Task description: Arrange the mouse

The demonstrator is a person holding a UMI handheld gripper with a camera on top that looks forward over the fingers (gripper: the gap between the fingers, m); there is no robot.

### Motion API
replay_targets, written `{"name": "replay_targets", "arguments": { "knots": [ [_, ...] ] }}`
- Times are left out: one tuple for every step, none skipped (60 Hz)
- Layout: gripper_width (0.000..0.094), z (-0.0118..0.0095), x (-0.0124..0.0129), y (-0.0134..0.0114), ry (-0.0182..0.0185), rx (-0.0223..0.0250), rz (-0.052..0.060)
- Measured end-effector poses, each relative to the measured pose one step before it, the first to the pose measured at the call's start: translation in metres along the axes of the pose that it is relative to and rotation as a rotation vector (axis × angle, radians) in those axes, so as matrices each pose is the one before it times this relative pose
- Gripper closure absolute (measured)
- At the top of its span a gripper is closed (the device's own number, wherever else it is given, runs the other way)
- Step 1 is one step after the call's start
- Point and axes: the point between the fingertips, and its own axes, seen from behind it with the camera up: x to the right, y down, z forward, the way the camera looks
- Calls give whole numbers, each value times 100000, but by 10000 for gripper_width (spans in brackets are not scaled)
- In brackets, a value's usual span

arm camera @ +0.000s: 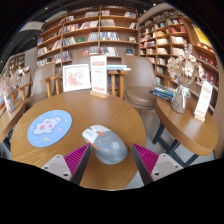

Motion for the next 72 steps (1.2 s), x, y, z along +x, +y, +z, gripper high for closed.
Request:
{"name": "replay_targets", "arguments": {
  "knots": [
    [80,212,5,-179,87,-302,-201],
    [81,193,30,-135,155,-357,-293],
    [80,215,24,-128,164,-340,-319],
    [81,199,12,-161,150,-270,-329],
    [79,171,22,-247,-103,-151,-191],
    [81,254,47,-180,206,-228,-305],
    [81,171,-22,-137,170,-217,-189],
    [82,195,-21,-163,156,-174,-113],
    [83,201,-11,-126,163,-215,-88],
    [82,228,17,-138,154,-132,-41],
    [81,239,154,-248,-36,-100,48],
    [81,295,123,-64,106,-112,7],
    [81,215,48,-98,131,-44,86],
    [81,234,35,-120,78,-47,152],
    [79,226,39,-128,62,-46,211],
    [80,225,40,-128,40,-46,295],
    [80,241,50,-131,17,-10,328],
    [78,220,25,-123,47,-43,273],
    [78,201,34,-103,39,-36,250],
    [80,148,-1,-168,56,-118,269],
    [81,174,28,-72,-25,-109,385],
    [81,189,31,-42,-53,-302,383],
    [82,99,37,-108,-159,-244,485],
    [83,146,14,-46,-36,-282,395],
    [83,108,-8,-41,-126,-283,341],
    [82,113,42,-112,59,64,198],
    [82,99,66,-59,117,-152,-94],
    [83,88,35,-77,131,-67,-128],
    [82,98,-71,-23,54,-205,88],
    [85,82,32,-44,10,-263,122],
    [85,37,8,-22,58,-260,146],
    [85,27,-14,-12,72,-307,2],
    [87,22,-18,-4,-12,-259,-62],
    [88,38,-39,-14,-114,-214,-132],
    [97,40,-52,-38,-95,-128,-176],
    [107,54,-72,-34,-156,-107,-166],
    [118,36,-91,-30,-174,-75,-147],
    [129,58,-90,-14,-57,-21,-117],
    [141,39,-60,-14,-113,-103,-86],
    [155,45,-72,-26,-82,-88,44],
    [179,21,-111,-6,-254,-72,40],
    [203,47,-129,-35,-288,-40,-107],
    [236,65,-93,-43,-175,-11,-286],
    [269,68,-129,-30,-344,-20,-412],
    [427,85,-206,-56,-635,5,-643],
    [455,31,54,-63,282,-192,-658],
    [455,37,45,-39,621,-163,-606],
    [461,28,-15,63,258,-736,-250],
    [474,11,-27,-19,250,-623,-273],
    [481,-199,9,-8,-72,-681,-324],
    [489,-71,-83,-12,-19,-839,-128],
    [486,-110,-123,-42,-139,-825,309],
    [487,-174,-187,-160,-320,-523,775],
    [491,-236,-251,-322,-564,51,998],
    [492,-292,-340,-443,-788,440,972],
    [490,-285,-379,-492,-681,594,580],
    [491,-459,-316,-513,-713,791,522],
    [492,-472,-318,-526,-401,661,298],
    [492,-395,-374,-502,-3,450,117],
    [492,-450,-374,-591,-92,862,20],
    [494,-464,-437,-648,-92,1063,-209],
    [493,-409,-530,-708,-253,1236,-410],
    [494,-390,-593,-697,-389,1293,-418],
    [493,-398,-810,-749,-485,1334,-186],
    [493,-337,-734,-584,-599,907,-141],
    [493,-243,-711,-606,-611,377,-145],
    [492,-201,-850,-440,-810,479,-211],
    [494,-166,-969,-413,-1073,336,-129],
    [494,-133,-1016,-353,-1382,418,189],
    [492,-50,-1114,-330,-1542,374,375],
    [496,-11,-1069,-239,-1533,185,273],
    [498,37,-942,-153,-1292,84,51]
  ]
}}
